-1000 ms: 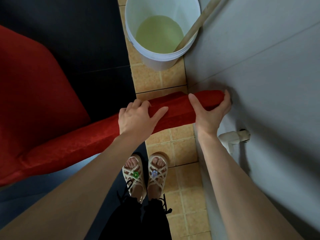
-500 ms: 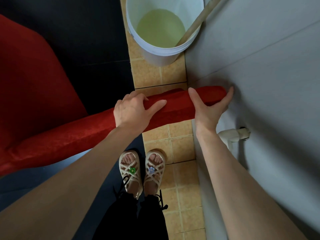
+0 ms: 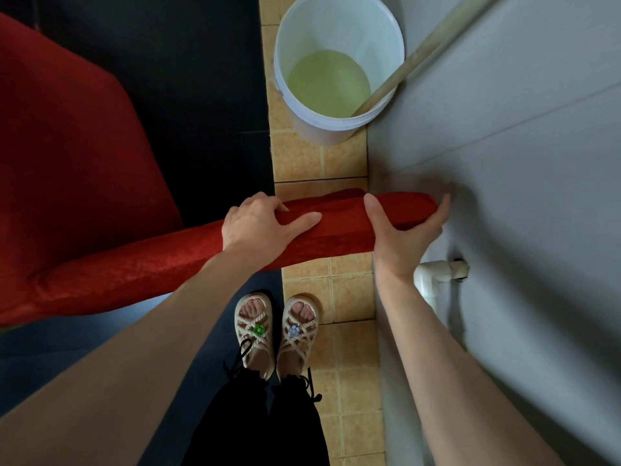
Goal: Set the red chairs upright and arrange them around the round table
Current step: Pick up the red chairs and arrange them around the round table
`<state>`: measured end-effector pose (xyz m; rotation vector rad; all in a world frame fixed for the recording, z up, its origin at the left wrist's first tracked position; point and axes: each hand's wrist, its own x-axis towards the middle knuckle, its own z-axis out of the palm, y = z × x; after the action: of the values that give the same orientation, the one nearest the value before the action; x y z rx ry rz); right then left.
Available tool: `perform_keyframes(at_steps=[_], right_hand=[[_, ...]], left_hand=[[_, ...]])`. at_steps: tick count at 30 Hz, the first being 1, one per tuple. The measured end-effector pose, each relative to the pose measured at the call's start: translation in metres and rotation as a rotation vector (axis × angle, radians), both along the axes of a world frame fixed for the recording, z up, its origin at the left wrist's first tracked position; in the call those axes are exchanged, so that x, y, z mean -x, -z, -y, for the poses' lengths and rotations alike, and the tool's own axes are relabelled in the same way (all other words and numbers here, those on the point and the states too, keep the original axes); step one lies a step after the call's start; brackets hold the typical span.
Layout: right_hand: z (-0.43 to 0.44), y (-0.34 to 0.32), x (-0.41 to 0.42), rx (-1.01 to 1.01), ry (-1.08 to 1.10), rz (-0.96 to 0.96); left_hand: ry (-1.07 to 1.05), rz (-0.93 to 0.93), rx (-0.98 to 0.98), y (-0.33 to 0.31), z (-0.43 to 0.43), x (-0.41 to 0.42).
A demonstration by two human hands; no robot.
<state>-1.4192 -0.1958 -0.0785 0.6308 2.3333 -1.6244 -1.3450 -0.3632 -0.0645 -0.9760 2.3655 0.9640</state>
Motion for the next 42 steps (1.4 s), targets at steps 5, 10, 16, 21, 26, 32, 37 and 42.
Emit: perform_keyframes(at_steps=[5,10,16,21,26,32,37,42], right_hand=[[0.016,-0.031,-0.002,0.0,-0.042,-0.092],[0.039,-0.067,0.003,0.038,-0.074,-0.189],[0.059,-0.109,0.001,0.103,-0.146,-0.303],[0.06,-0.141,0.0,0.263,-0.196,-0.234],[0.07,-0.173,-0.006,0.284,-0.275,-0.236],[0.101,-0.227,-0.005,0.244,-0.364,-0.293],[0.127,-0.28,-0.002,0.216,-0.474,-0.383],[0.142,-0.318,-0.008,0.187,-0.55,-0.441]], left_hand=[[-0.056,-0.025,-0.018,-0.032,0.013,-0.005],[-0.113,-0.073,-0.012,-0.067,0.031,-0.004],[-0.172,-0.124,-0.06,-0.113,0.055,-0.01],[-0.243,-0.191,-0.118,-0.149,0.078,-0.034],[-0.256,-0.241,-0.149,-0.17,0.09,-0.052],[-0.364,-0.356,-0.185,-0.205,0.108,-0.068],[-0.458,-0.461,-0.19,-0.24,0.118,-0.079],[-0.535,-0.535,-0.21,-0.262,0.12,-0.095]])
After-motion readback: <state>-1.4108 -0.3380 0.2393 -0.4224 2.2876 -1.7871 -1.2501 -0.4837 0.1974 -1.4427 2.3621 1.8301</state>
